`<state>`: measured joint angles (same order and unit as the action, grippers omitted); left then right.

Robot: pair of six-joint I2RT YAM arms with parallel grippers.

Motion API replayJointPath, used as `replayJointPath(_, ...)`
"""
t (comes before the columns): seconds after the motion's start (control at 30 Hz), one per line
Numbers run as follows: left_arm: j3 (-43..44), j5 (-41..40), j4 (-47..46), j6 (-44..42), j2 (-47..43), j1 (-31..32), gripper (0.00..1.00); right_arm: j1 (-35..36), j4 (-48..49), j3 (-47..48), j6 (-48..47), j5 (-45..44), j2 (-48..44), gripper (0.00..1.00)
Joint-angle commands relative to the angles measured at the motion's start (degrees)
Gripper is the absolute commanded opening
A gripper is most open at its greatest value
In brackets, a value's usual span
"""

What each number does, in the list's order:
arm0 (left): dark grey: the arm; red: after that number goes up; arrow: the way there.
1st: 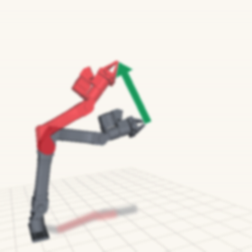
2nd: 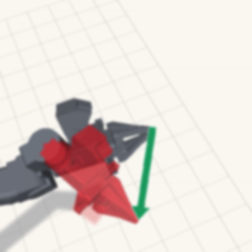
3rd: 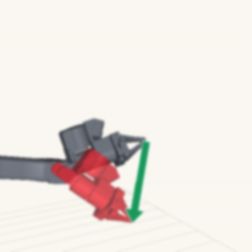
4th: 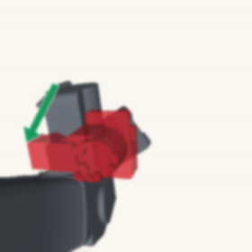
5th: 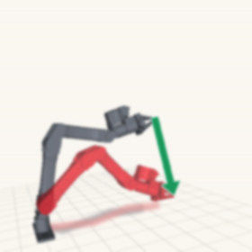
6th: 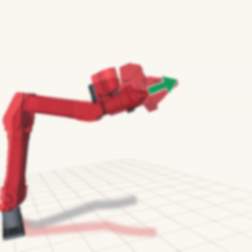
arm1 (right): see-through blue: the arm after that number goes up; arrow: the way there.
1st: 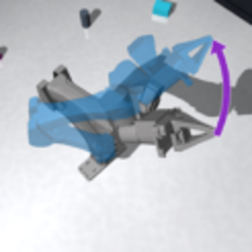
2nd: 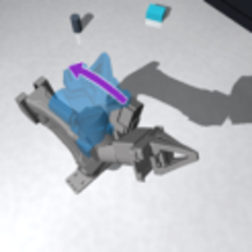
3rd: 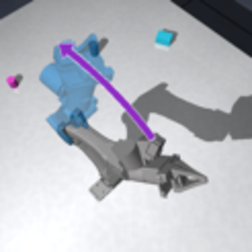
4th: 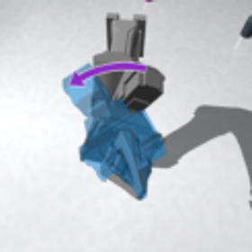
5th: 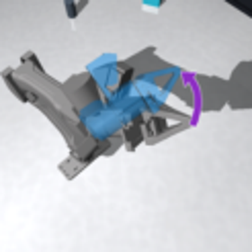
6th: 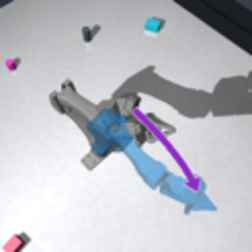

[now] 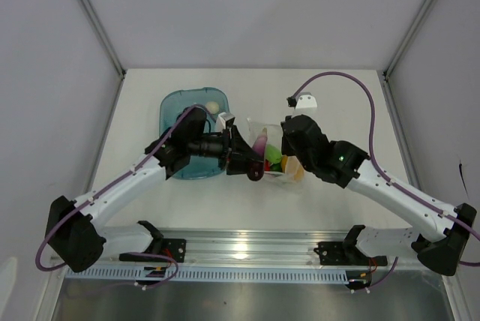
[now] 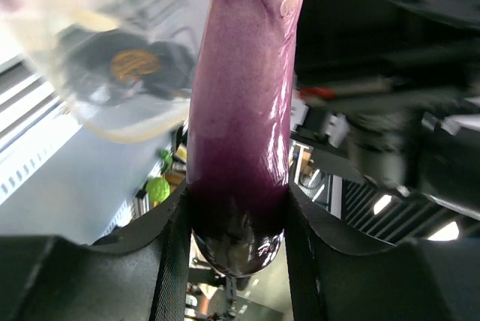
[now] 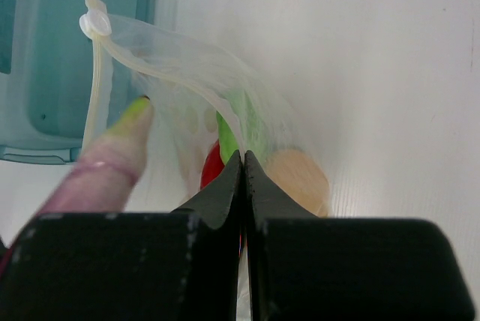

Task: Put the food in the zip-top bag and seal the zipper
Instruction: Place the fake vegetable in the zipper food storage bag.

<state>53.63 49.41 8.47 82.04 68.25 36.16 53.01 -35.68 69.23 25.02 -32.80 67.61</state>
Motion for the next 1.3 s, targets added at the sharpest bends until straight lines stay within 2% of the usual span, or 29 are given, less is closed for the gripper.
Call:
replayJointPath(0.0, 2.9, -2.7, 11.5, 1.5, 1.7, 1.7, 0.01, 0.5, 1.3, 1.3, 1.0, -2.5, -0.1, 0.00)
replayJointPath(0.1, 3.7, -4.6, 17.1, 1.3, 2.4, 1.9, 0.01, 0.6, 1.2, 1.3, 1.1, -2.7, -0.3, 0.00)
replayJointPath(0.23, 2.6, -6.6, 16.9, 4.3, 2.5, 2.2, 0.01, 0.8, 1.4, 1.3, 1.1, -2.5, -0.2, 0.00)
replayJointPath(0.33, 2.8, -8.8, 15.2, 5.7, 3.1, 2.2, 0.05, 0.9, 1.6, 1.3, 1.0, -2.5, -0.1, 0.00)
replayJointPath(0.5, 7.2, -13.9, 19.1, 7.2, 4.6, 2.2, 0.13, 1.4, 1.1, 1.7, 0.9, -3.0, 0.1, 0.00)
replayJointPath(0.6, 9.3, -15.7, 19.5, 7.8, 5.8, 2.3, 0.27, 1.7, 1.1, 1.8, 0.9, -3.4, 0.0, 0.00)
replayJointPath(0.7, 11.0, -15.0, 16.1, 8.3, 7.4, 2.2, 0.55, 1.7, 1.2, 1.8, 0.9, -3.3, 0.2, 0.00)
replayJointPath(0.73, 13.1, -15.0, 16.4, 7.7, 7.9, 2.3, 0.67, 1.8, 1.1, 1.9, 0.9, -3.4, 0.3, 0.00)
replayJointPath(0.77, 14.3, -15.0, 17.8, 6.9, 8.3, 2.4, 0.75, 1.7, 0.9, 2.0, 0.9, -3.5, 0.4, 0.00)
replayJointPath(0.87, 17.9, -15.8, 22.0, 3.2, 9.0, 2.7, 0.90, 1.9, 0.5, 2.0, 0.6, -4.0, -0.1, 0.00)
replayJointPath(0.93, 17.7, -16.6, 22.0, 2.2, 7.8, 2.8, 0.92, 1.8, 0.5, 2.0, 0.4, -4.2, -0.4, 0.00)
replayJointPath(0.97, 17.2, -17.0, 21.9, 1.6, 7.3, 2.8, 0.99, 1.9, 0.6, 1.9, 0.3, -4.2, -0.5, 0.00)
replayJointPath(1.1, 18.6, -19.2, 23.3, -6.5, 5.6, 2.8, 1.00, 1.9, 0.6, 1.8, 0.2, -4.0, -0.2, 0.00)
replayJointPath(1.23, 20.6, -27.6, 25.9, -14.5, 1.7, 2.5, 0.99, 1.9, 1.1, 2.0, 0.1, -3.7, 0.1, 0.00)
replayJointPath(1.27, 21.1, -32.0, 27.0, -17.2, 1.0, 2.2, 1.00, 1.9, 1.0, 2.0, 0.0, -3.6, 0.1, 0.00)
